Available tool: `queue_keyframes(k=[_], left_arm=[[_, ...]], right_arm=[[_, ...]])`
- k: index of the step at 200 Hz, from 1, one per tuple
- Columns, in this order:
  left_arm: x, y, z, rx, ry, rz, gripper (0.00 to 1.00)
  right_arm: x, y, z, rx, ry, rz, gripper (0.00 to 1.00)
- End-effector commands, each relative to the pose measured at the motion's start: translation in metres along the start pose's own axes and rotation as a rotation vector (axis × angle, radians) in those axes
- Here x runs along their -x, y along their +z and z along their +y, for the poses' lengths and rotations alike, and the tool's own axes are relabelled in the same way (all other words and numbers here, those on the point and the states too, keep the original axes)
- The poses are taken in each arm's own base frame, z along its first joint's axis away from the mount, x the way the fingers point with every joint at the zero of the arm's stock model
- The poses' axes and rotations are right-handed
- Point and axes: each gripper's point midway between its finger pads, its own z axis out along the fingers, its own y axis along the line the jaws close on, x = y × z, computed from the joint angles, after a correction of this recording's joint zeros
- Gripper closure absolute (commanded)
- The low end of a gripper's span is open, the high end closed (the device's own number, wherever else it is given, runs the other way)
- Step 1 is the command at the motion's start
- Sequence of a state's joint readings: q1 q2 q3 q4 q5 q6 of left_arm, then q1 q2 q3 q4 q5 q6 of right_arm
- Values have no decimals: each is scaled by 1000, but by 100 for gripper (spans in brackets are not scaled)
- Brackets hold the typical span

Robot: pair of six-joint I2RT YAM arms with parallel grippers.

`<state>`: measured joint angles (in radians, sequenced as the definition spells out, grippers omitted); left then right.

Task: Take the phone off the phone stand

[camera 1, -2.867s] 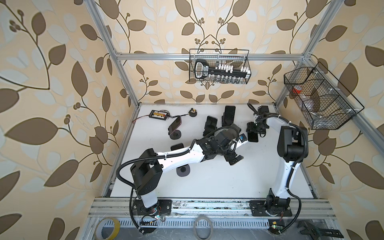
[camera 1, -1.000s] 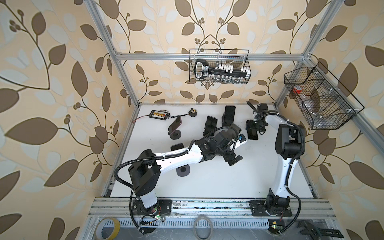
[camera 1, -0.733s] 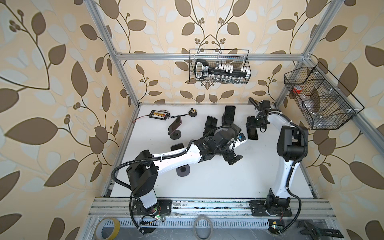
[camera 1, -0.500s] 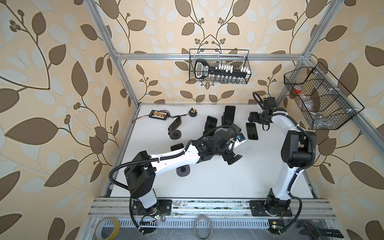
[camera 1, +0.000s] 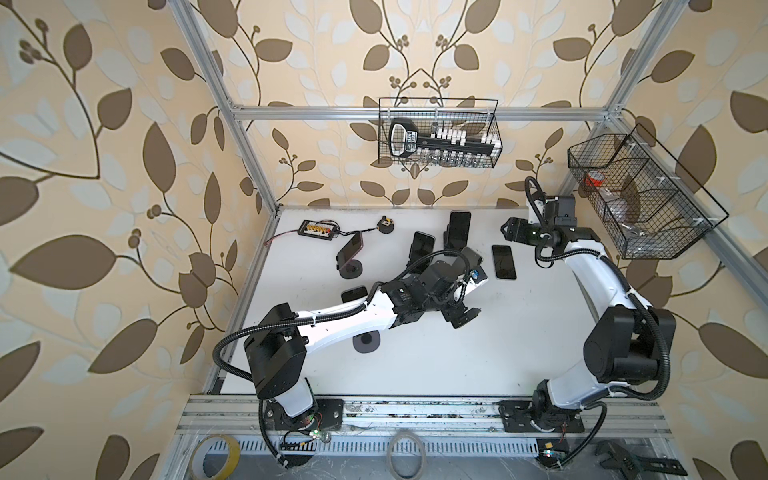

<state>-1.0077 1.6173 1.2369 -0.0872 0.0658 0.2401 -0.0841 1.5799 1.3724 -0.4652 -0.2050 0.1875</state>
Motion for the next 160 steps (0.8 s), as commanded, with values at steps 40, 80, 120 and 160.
queue_keyframes(k=[40, 80, 120, 160], left_arm=[[23, -16, 5, 32, 11, -77, 1], [22, -16, 6, 42, 22, -72, 1], [21, -15, 7, 45, 18, -70, 1], [22, -15, 8, 49, 8, -73, 1]], right_arm=[[16, -11, 23, 108, 119, -38, 19], [19, -17, 28, 131, 160, -45, 20], [22, -22, 23, 101, 179, -73, 20], [24, -25, 23, 99, 239, -82, 20]])
